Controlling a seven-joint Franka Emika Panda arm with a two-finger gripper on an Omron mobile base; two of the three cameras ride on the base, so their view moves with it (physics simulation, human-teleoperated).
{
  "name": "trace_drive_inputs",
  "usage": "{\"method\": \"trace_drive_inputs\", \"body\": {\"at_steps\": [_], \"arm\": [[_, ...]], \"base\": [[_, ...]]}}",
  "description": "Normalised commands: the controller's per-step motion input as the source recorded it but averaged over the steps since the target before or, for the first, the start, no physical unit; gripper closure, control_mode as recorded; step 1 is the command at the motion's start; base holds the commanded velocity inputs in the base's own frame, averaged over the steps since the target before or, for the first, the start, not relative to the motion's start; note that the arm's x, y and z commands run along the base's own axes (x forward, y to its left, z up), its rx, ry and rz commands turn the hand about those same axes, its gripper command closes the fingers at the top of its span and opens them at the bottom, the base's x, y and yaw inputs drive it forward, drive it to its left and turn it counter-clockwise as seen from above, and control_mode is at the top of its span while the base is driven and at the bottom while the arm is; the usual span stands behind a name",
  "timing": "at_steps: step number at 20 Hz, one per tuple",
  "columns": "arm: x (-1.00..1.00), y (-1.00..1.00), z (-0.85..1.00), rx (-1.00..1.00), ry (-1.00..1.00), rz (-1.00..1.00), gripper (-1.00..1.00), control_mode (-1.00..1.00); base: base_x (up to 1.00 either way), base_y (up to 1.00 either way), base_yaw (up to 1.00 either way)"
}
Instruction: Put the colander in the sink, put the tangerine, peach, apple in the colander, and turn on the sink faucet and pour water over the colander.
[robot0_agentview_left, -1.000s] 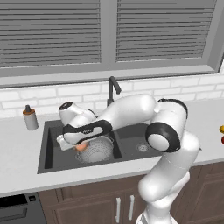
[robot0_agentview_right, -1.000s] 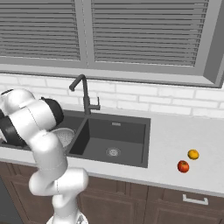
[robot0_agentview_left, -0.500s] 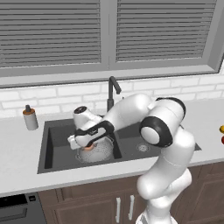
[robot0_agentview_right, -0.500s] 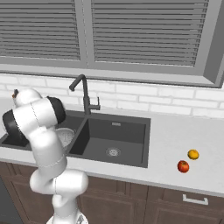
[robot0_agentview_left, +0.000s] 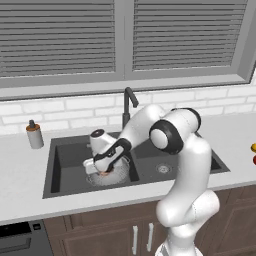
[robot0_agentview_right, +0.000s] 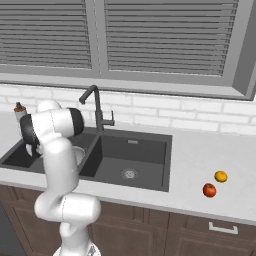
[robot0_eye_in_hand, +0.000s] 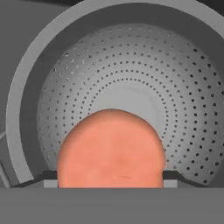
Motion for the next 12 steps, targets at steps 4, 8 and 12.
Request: {"method": "trace_drive_inputs", "body": {"at_steps": [4,8,12], "arm": [[0.17,-0.02,-0.45,0.00,0.00,0.00,1.00,-1.00],[0.17,-0.04,-0.29,0.00,0.00,-0.01,1.00,-1.00],[0.24,-0.06,-0.33,0.00,0.00,0.00,1.00,-1.00]], "base": [[0.00,0.00,0.00],[0.00,0.00,0.00],[0.00,0.00,0.00]]}}
